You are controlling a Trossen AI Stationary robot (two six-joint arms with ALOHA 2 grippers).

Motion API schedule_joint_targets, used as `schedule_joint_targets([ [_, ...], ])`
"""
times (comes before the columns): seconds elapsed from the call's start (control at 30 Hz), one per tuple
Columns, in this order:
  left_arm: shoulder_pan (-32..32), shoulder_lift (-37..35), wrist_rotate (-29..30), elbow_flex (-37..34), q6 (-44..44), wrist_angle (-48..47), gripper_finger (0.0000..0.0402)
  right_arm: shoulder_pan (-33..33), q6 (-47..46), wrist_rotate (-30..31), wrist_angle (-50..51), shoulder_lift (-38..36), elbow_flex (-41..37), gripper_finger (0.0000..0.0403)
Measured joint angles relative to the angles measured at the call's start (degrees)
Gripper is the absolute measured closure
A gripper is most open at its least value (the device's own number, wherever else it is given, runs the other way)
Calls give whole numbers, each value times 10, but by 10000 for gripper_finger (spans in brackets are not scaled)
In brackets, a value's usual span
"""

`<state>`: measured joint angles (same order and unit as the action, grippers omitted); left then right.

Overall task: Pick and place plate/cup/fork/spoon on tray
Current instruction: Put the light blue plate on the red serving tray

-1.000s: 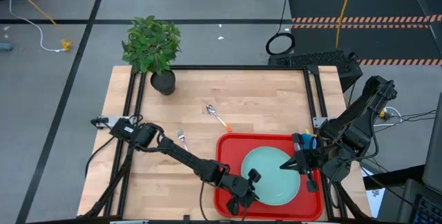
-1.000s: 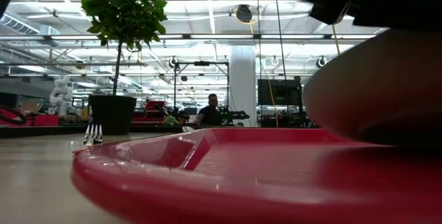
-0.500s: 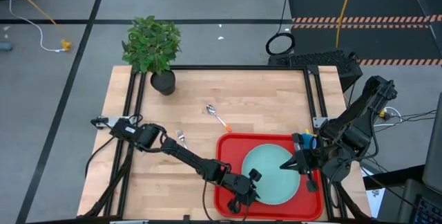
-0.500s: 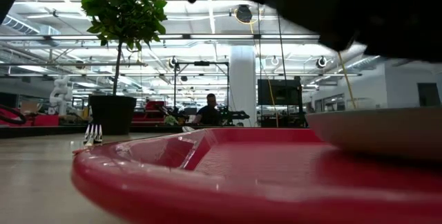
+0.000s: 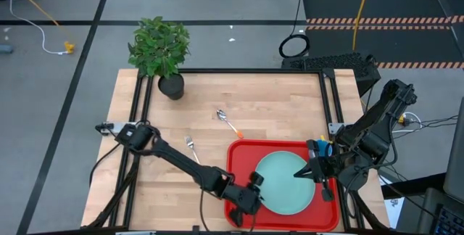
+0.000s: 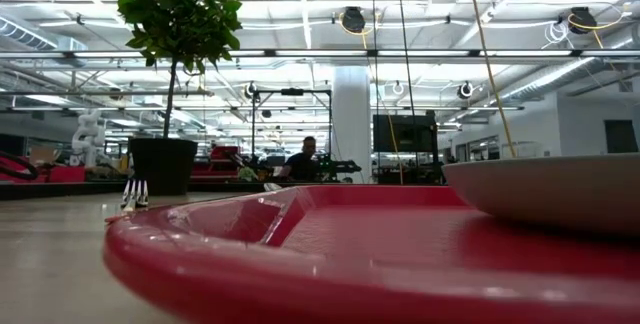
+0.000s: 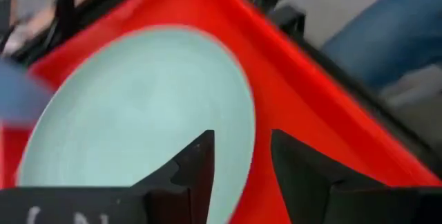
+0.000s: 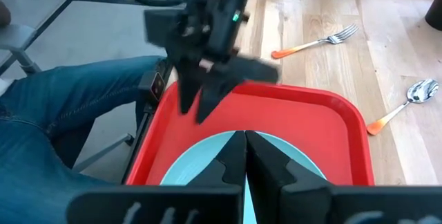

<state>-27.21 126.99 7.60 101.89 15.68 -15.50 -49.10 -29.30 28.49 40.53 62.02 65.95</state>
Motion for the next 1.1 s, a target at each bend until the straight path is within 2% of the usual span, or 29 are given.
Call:
schedule_joint_targets([
  [0.27, -2, -38, 43, 0, -154, -239, 293, 4, -3, 2, -26, 0, -26, 403],
  [0.37, -8, -37, 45, 0, -224, -348, 307, 19, -48, 2, -17, 0, -32, 403],
  [0.5, -30, -37, 60, 0, -293, -420, 334, 36, -63, 0, -9, 0, -40, 403],
  [0.83, -65, -32, 109, -24, -319, -397, 389, 53, -65, -17, -31, 0, -64, 403],
  [0.93, -60, -32, 135, -24, -285, -352, 396, 53, -65, -17, -31, 0, -66, 403],
  [1.1, -28, -32, 135, -24, -166, -288, 397, 56, -65, -17, -31, 0, -66, 403],
])
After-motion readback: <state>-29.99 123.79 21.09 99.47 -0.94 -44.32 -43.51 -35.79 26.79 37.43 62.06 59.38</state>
